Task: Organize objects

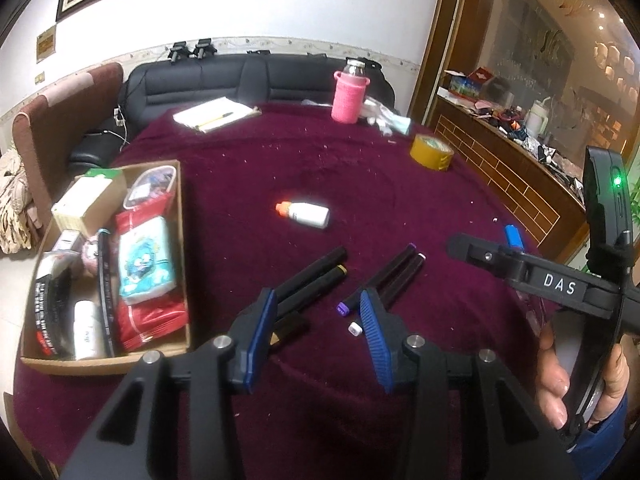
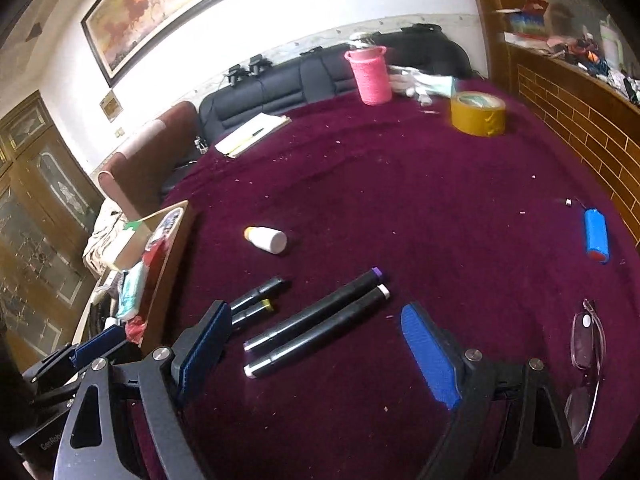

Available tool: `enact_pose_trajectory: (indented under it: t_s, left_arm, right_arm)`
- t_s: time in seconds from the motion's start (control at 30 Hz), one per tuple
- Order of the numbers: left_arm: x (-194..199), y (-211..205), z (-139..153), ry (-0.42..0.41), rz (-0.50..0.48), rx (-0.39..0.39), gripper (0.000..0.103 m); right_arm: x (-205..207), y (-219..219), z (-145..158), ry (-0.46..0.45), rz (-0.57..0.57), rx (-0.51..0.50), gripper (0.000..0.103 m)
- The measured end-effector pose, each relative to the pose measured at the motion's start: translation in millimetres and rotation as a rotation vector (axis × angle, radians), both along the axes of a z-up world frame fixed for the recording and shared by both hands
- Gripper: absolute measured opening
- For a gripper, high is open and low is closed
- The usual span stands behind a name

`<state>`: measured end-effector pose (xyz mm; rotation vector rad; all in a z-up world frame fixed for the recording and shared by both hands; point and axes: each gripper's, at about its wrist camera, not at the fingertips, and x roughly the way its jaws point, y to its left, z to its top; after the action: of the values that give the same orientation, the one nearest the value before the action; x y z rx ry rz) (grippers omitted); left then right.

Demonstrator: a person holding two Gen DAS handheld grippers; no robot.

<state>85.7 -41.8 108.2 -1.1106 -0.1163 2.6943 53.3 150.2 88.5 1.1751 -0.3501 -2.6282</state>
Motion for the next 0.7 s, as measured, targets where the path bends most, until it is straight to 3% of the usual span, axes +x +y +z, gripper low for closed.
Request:
enact_pose_trajectory:
  t_s: [0.3, 0.47, 0.6, 0.7]
  left_arm:
    - [-29.9, -20.4, -23.0, -0.073, 0.052, 0.017, 0.042]
    - [-59.5, -37.9, -23.5, -0.127, 0.1, 0.059, 0.042]
    - [-92.1, -35.5, -27.0, -0.225, 0.094, 0.141, 0.042]
    - [-120.6, -26.5, -39.3, -0.313, 0.133, 0.204, 0.042]
  right_arm:
    - [-47.4, 14.5, -8.0, -0.025, -0.024, -0.003, 0.09]
    - [-89.2, 11.8, -4.8, 0.013, 0.0, -0.04, 0.09]
    - [-102.0, 22.3, -30.9, -0.027, 0.002, -0.101, 0.09]
    - [-104.1, 35.7, -30.8, -0.033, -0.008, -0.142, 0.09]
